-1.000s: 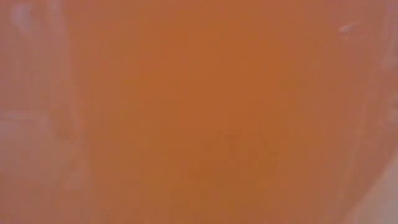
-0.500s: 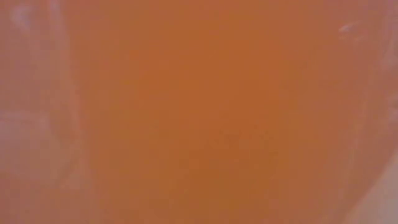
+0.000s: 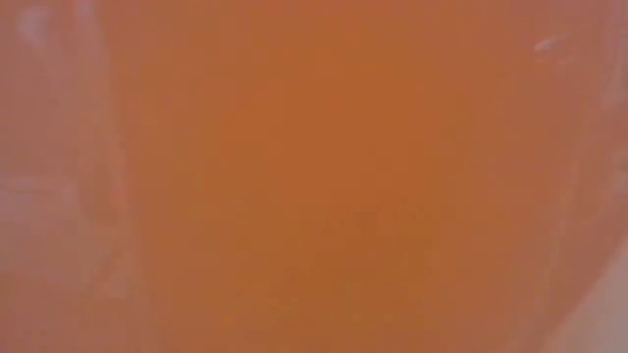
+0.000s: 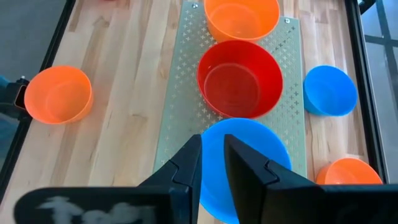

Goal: Pick & Place Mini bowls
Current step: Stack the left red bowl on top of the other red bowl on the shelf

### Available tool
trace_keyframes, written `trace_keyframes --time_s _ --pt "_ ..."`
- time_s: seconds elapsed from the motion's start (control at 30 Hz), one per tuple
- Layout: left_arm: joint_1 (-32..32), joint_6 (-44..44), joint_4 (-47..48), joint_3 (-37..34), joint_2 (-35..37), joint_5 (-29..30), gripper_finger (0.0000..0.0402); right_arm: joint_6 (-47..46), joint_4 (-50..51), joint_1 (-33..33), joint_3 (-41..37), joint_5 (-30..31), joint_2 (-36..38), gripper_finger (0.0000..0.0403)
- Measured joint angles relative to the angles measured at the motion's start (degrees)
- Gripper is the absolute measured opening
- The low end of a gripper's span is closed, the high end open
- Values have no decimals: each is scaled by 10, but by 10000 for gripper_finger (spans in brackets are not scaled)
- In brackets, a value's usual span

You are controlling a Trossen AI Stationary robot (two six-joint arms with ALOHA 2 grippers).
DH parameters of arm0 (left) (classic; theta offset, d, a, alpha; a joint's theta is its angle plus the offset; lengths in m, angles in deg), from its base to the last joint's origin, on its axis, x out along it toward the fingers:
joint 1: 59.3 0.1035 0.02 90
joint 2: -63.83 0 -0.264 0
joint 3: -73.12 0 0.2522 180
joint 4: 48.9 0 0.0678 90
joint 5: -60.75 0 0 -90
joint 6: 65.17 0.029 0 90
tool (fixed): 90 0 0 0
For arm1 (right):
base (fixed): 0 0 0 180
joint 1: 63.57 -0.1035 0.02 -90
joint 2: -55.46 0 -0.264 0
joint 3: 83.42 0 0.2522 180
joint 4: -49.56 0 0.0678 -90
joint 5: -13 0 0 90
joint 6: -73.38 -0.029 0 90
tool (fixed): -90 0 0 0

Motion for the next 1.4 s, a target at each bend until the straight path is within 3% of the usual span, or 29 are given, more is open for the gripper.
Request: trace_keyframes --time_s 0.3,0.5,0.77,1.1,1.4 --pt "-43 -33 -1 -9 0 -62 64 0 0 0 0 0 0 61" --pt "-89 -85 -9 -73 -1 -112 64 0 0 0 0 0 0 62" --pt "-165 -123 -147 -194 -1 -185 64 0 -1 0 0 0 0 60" --pt "-226 -172 -312 -310 -3 -211 64 0 -2 0 0 0 0 59" --pt "-257 -177 -379 -381 -5 -256 64 0 -6 0 0 0 0 58"
